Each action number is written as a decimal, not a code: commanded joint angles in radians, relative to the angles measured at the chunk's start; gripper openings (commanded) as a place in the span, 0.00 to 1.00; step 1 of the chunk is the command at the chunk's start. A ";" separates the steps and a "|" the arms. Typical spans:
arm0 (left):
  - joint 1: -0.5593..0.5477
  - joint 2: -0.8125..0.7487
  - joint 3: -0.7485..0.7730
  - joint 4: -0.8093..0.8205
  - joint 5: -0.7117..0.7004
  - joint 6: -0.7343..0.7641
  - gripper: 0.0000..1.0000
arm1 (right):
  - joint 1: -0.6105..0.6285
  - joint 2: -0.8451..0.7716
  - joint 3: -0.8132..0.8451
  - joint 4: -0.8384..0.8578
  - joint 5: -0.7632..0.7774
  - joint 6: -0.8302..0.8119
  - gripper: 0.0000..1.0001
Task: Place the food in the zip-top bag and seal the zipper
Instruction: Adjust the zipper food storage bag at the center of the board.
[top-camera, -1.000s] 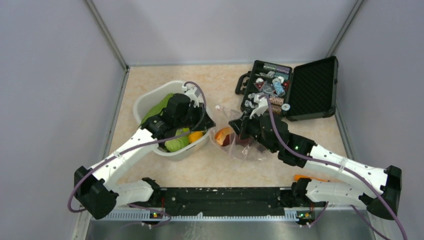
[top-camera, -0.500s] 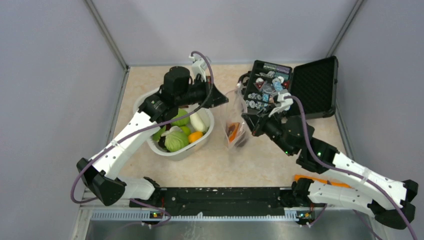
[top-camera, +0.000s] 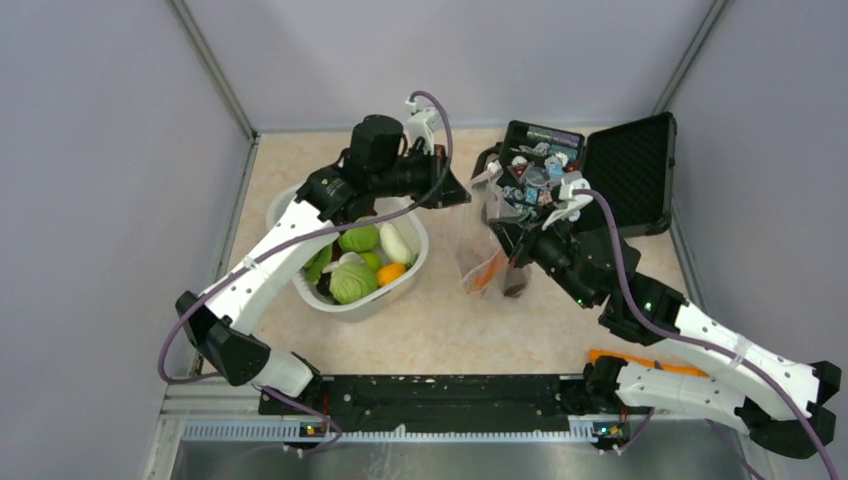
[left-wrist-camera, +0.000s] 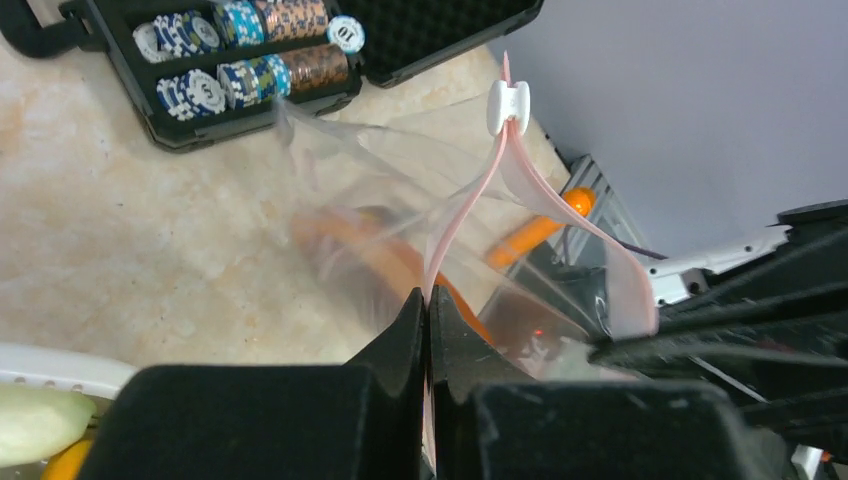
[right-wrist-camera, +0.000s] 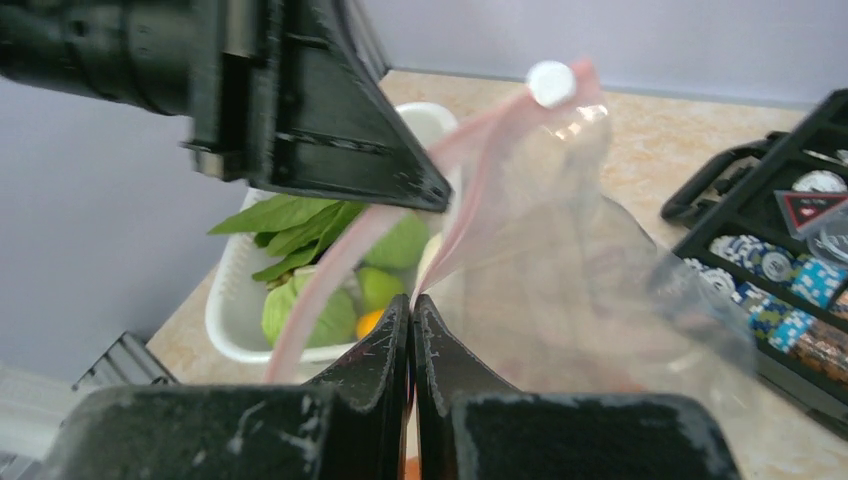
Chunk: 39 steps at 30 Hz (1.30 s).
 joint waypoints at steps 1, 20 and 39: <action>-0.044 -0.009 0.008 -0.046 -0.035 0.059 0.00 | -0.004 -0.004 0.059 0.078 -0.138 -0.050 0.00; 0.013 -0.194 -0.384 0.088 -0.329 -0.042 0.00 | -0.005 0.117 -0.043 0.016 -0.057 0.145 0.00; 0.015 -0.342 -0.426 0.029 -0.321 0.034 0.79 | -0.003 0.188 0.039 -0.071 0.040 0.163 0.00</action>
